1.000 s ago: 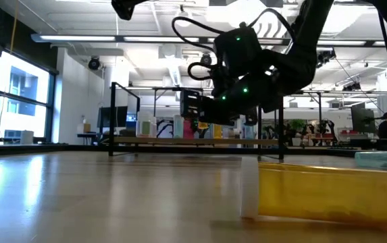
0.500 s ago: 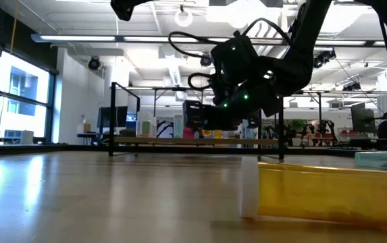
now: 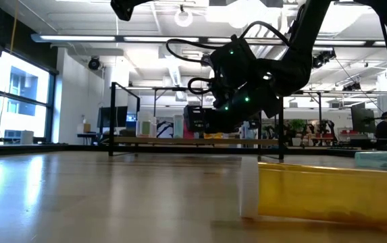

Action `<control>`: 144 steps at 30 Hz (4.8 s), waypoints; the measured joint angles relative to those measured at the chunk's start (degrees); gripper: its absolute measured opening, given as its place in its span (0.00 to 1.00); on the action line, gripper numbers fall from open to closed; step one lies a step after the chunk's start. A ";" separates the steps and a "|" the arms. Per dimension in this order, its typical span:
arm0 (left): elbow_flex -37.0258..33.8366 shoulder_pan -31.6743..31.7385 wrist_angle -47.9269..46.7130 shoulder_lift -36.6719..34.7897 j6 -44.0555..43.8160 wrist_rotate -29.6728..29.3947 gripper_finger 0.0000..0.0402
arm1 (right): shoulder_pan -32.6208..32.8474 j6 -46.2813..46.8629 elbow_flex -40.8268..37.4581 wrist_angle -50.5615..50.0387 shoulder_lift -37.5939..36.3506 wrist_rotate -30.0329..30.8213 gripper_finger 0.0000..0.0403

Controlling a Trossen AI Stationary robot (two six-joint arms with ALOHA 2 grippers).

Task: Pick and place medicine bottles onto shelf by color
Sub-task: Put the top orange pill bottle on the shelf aligned with the other orange pill bottle

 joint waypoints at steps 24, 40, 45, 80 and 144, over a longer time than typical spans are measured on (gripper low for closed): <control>0.00 0.00 -0.01 0.02 0.00 0.02 0.58 | 0.13 0.07 -0.11 -0.43 0.17 -0.19 0.44; 0.00 0.00 -0.01 0.04 0.00 0.04 0.58 | 0.15 -1.60 -0.07 -0.67 -4.38 -0.94 0.44; 0.00 0.00 -0.03 0.04 0.00 0.04 0.58 | 0.17 -3.26 -0.07 -2.79 -6.55 -0.77 0.44; -5.34 -3.78 -4.42 0.13 -4.85 -2.89 0.58 | -12.77 -15.50 29.49 -68.66 -30.72 -47.97 0.44; -6.88 -3.24 -1.54 0.11 -3.02 -3.02 0.58 | -17.16 -32.31 27.37 -69.85 -12.96 -54.77 0.44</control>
